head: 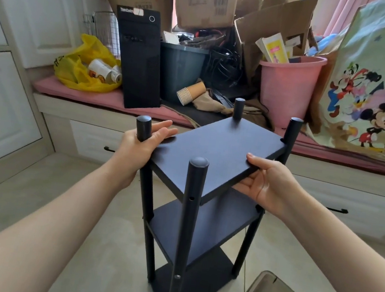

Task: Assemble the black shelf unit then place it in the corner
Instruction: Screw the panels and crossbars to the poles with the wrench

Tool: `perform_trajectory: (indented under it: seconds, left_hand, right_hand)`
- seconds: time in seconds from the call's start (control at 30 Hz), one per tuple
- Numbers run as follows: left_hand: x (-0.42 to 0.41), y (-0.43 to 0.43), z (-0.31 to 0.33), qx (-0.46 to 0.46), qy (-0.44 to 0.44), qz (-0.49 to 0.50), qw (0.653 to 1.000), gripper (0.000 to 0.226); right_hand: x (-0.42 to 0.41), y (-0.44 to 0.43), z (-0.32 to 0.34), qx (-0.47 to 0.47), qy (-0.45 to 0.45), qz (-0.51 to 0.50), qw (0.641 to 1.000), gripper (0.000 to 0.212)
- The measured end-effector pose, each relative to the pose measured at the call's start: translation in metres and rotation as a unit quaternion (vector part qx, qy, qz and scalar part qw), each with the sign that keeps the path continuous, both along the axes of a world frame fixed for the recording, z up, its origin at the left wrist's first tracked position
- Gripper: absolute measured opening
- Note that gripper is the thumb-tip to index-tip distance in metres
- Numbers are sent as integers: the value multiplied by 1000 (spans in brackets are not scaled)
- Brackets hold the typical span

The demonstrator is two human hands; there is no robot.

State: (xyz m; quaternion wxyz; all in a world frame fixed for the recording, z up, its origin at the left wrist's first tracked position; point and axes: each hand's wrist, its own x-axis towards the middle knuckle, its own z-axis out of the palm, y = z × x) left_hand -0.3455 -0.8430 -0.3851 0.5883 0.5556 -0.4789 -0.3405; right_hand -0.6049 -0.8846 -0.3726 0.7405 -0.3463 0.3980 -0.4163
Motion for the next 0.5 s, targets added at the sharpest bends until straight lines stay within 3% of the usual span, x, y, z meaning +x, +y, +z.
perform_trajectory:
  seconds: [0.17,0.3,0.43,0.5]
  left_hand:
    - [-8,13,-6,-38,45,108,992,26]
    - [-13,29,-13,-60,78,183,978,10]
    - [-14,43,-6,-41,66,160,984,14]
    - [-8,49,-3,-23,64,106,992,35]
  right_hand:
    - [21,-18,6,-17,37,-24,999,18]
    - [47,-23,1,-16,71,-35,997,30]
    - [57,-24,2,-4,87,-41,995,40]
    - [57,-22,2,4,84,-39,996,41]
